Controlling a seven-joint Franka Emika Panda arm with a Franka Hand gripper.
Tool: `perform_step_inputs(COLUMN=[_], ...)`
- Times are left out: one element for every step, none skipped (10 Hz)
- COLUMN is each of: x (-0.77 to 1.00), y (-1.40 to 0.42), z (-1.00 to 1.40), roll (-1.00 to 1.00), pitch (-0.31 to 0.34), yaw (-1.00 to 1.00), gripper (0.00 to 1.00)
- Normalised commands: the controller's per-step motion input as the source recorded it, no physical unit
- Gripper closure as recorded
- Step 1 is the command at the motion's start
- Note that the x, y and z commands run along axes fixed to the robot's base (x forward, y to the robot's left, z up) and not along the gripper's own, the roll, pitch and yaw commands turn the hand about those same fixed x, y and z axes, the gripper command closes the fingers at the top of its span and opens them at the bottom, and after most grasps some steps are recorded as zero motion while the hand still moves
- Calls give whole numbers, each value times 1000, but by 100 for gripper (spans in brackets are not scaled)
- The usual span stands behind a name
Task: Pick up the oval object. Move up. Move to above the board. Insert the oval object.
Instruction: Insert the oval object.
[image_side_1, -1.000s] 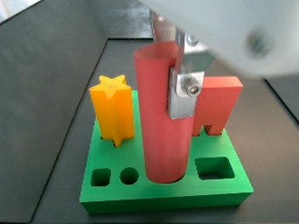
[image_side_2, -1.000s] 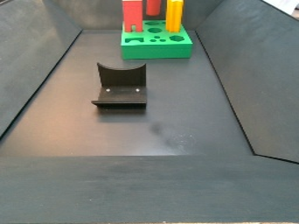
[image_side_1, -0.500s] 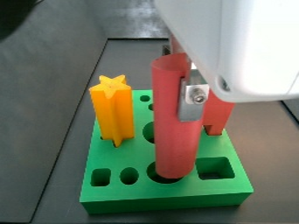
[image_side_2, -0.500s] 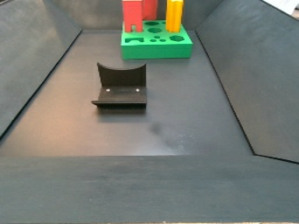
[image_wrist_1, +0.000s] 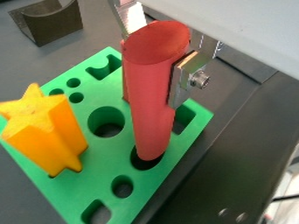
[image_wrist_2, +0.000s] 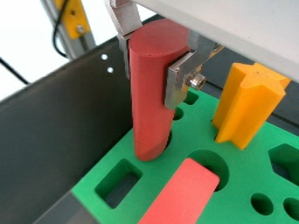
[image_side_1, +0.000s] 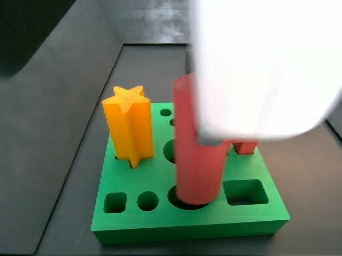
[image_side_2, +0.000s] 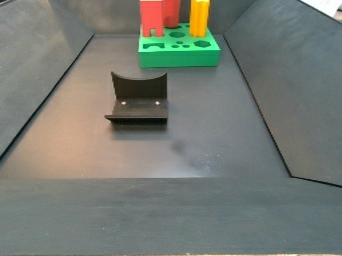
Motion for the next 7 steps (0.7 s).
perform_step_inputs(x=[-211, -149, -46, 51, 0, 0, 163], y=[0, 0, -191, -226, -214, -249, -469], z=[-246, -249, -231, -214, -783, -649, -600], roll=[99, 43, 29, 1, 199, 367, 389], pitch=[0, -19, -39, -21, -46, 0, 0], yaw=[-97, -106, -157, 0, 0, 37, 0], gripper=[100, 100, 100, 100, 100, 100, 100])
